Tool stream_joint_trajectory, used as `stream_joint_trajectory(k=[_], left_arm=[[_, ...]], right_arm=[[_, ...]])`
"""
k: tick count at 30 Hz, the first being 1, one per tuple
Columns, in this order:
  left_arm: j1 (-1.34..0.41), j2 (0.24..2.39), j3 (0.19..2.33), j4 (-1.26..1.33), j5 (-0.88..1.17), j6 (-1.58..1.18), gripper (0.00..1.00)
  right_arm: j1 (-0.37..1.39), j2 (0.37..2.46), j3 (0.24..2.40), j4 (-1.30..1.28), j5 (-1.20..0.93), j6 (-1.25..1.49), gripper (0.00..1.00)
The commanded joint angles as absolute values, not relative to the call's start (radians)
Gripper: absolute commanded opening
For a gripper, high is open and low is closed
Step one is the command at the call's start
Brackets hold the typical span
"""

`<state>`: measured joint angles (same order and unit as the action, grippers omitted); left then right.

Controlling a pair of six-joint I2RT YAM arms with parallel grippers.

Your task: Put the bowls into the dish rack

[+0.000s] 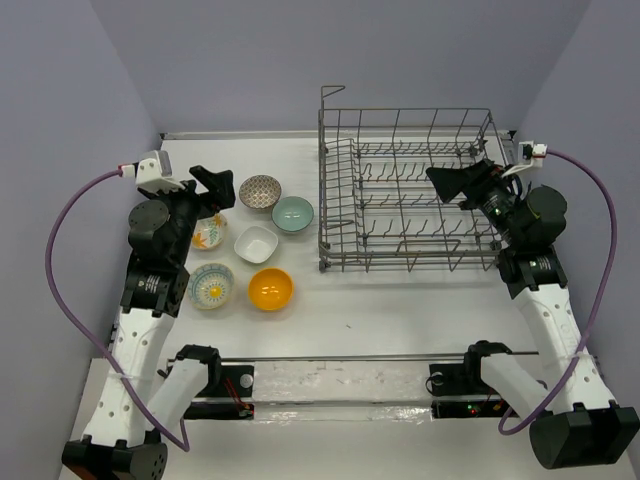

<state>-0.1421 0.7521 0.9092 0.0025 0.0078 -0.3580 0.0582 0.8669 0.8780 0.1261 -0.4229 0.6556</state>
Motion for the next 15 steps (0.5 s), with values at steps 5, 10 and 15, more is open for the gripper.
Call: stream_joint_trajectory(k=[5, 10, 15], left_arm=[[-0.132, 0.824, 0.945, -0.046, -0.144, -0.403, 0.99], [-0.114, 0.948, 0.976, -0.104, -0.172, -0.449, 0.99], [-0.107, 1.132, 1.066, -0.143, -0.157, -0.489, 0.99]], right_arm=[[0.052, 0.903, 0.926, 0.121, -0.434, 0.644, 1.0], [0.052, 0.922, 0.945, 0.094, -0.439, 0.637, 1.0], [0.052, 0.945, 0.968, 0.08, -0.436, 0.647, 1.0]])
